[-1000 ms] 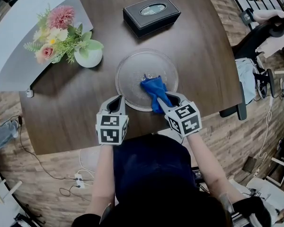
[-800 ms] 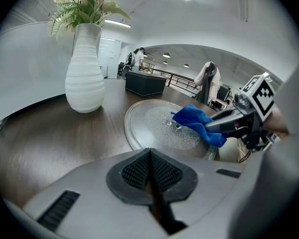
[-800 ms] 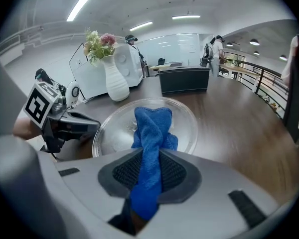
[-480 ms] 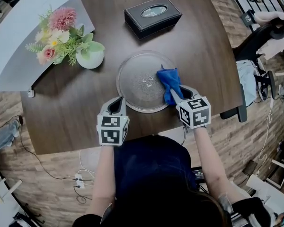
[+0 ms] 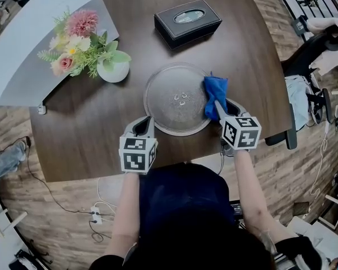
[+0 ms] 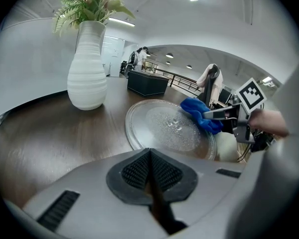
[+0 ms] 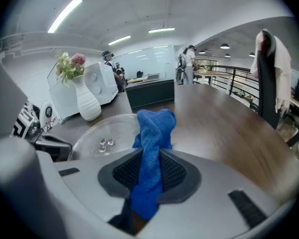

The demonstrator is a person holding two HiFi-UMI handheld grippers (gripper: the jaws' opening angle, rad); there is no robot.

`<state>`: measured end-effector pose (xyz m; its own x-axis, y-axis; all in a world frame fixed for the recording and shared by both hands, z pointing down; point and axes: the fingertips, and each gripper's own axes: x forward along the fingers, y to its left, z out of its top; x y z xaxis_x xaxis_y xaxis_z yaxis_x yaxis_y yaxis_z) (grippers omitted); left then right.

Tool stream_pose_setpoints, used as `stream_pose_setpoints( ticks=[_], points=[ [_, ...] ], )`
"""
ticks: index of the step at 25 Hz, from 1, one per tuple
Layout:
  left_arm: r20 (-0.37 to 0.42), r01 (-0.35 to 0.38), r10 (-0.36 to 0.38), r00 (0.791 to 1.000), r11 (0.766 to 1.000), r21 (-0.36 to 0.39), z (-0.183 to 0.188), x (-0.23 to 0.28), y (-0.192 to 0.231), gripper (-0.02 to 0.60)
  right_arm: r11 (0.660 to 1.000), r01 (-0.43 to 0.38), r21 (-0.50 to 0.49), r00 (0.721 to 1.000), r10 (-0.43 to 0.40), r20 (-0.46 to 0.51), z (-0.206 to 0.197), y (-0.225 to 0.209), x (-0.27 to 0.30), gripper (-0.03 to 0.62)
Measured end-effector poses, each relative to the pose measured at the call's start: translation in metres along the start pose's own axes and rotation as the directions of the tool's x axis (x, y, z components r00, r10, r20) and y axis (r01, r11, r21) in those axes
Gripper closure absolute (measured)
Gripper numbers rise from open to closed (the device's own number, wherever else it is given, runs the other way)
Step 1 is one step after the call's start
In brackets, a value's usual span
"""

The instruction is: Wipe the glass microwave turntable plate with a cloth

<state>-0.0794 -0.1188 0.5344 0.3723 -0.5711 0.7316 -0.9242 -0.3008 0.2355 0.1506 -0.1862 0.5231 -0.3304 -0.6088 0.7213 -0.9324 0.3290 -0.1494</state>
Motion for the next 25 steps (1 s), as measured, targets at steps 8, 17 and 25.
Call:
stream_pose_setpoints(
  ticks=[8, 17, 25],
  points=[
    [0.075, -0.041, 0.043, 0.996, 0.999, -0.028, 0.005, -0.006, 0.0, 0.577, 0.974, 0.006, 0.227, 0.992, -0.034, 0.119, 0.005, -0.032, -0.011, 0.522],
    [0.192, -0.072, 0.086, 0.978, 0.994, -0.078, 0.027, -0.028, -0.008, 0.577, 0.971, -0.04, 0.237, 0.974, -0.016, 0.228, 0.024, -0.032, -0.041, 0.522],
    [0.387, -0.056, 0.073, 0.919, 0.997, -0.054, 0.085, -0.089, -0.016, 0.577, 0.987, -0.1, 0.122, 0.936, 0.052, 0.348, 0.075, 0.003, -0.09, 0.52]
  ],
)
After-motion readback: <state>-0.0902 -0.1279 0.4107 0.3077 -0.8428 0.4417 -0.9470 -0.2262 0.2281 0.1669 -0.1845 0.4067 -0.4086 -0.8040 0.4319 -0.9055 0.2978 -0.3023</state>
